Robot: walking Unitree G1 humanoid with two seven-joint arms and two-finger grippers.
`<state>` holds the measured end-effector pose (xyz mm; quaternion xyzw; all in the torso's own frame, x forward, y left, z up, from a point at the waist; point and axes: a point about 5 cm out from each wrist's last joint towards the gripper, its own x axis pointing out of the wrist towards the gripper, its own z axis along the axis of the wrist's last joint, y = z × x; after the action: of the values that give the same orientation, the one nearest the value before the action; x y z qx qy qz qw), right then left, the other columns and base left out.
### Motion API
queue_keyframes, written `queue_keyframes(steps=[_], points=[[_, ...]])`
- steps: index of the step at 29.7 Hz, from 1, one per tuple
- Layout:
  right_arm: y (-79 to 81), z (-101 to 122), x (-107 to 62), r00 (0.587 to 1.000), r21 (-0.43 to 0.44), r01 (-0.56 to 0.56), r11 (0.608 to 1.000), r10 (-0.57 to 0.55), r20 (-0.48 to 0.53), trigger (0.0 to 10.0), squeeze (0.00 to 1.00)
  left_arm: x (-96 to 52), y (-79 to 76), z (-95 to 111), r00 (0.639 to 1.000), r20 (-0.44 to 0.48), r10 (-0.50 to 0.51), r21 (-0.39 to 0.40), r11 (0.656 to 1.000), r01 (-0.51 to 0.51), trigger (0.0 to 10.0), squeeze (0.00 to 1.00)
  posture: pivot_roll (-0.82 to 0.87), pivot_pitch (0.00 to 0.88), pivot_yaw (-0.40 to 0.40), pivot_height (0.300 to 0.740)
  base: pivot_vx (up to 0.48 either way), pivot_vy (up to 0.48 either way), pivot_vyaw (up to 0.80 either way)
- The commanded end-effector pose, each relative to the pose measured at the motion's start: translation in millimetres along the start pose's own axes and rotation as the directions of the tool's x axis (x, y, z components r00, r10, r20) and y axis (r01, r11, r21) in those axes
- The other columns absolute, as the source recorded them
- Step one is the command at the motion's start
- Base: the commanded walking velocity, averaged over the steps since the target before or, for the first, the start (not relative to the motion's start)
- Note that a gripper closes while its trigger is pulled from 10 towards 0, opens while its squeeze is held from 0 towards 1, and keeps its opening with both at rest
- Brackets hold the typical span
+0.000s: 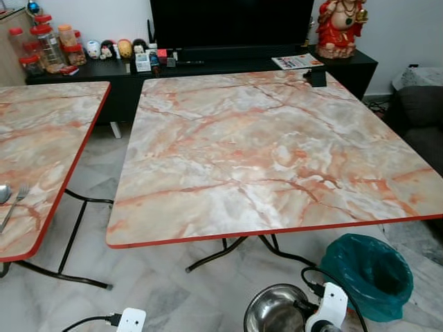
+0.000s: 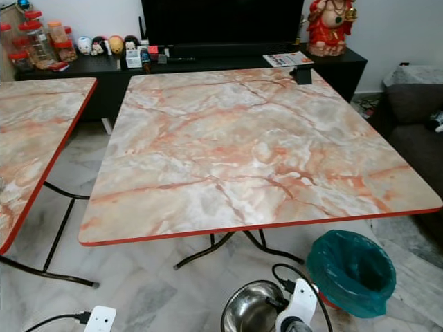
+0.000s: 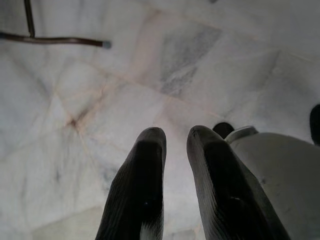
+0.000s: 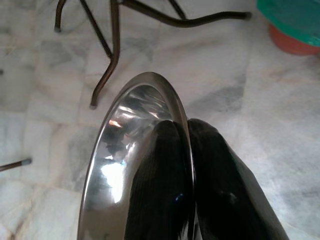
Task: Setting the table
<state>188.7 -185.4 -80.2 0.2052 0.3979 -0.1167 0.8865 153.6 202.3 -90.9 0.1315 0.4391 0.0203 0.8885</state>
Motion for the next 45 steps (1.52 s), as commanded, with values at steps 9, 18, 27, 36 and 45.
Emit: queue_keyframes(steps=[9,18,27,36,45], points=[[3.0,11.4,2.5,0.999,0.016,0.001,1.0,-0.001,0.039,10.0,0.0,-0.1,2.6,-2.5,1.0,-0.02,0.015,0.02,1.0,-0.014,10.0,0.0,0.06,0.006,0.0,0.74,0.0,-0.309,0.0],[3.3,15.9,3.2,0.999,0.024,0.002,1.0,-0.004,0.053,10.0,0.0,0.3,1.8,-1.2,1.0,-0.017,0.015,0.016,1.0,-0.015,10.0,0.0,0.06,0.014,-0.003,0.74,0.0,-0.336,0.0],[0.1,12.9,2.2,0.999,0.026,0.01,1.0,-0.011,0.046,10.0,0.0,0.3,0.9,-1.0,1.0,-0.018,0.016,0.013,1.0,-0.015,10.0,0.0,0.05,0.017,-0.003,0.74,0.0,-0.335,0.0],[1.4,16.0,2.7,0.998,0.018,-0.004,1.0,0.003,0.056,10.0,0.0,1.0,0.2,1.2,1.0,-0.014,0.019,0.006,1.0,-0.019,10.0,0.0,0.05,0.02,-0.003,0.74,0.0,-0.202,0.0],[32.8,32.9,7.7,0.98,-0.084,-0.168,0.982,0.176,0.095,10.0,0.0,0.4,-0.7,-0.3,1.0,-0.016,0.018,0.0,1.0,-0.018,10.0,0.0,0.05,0.028,-0.001,0.74,0.0,0.0,0.0]])
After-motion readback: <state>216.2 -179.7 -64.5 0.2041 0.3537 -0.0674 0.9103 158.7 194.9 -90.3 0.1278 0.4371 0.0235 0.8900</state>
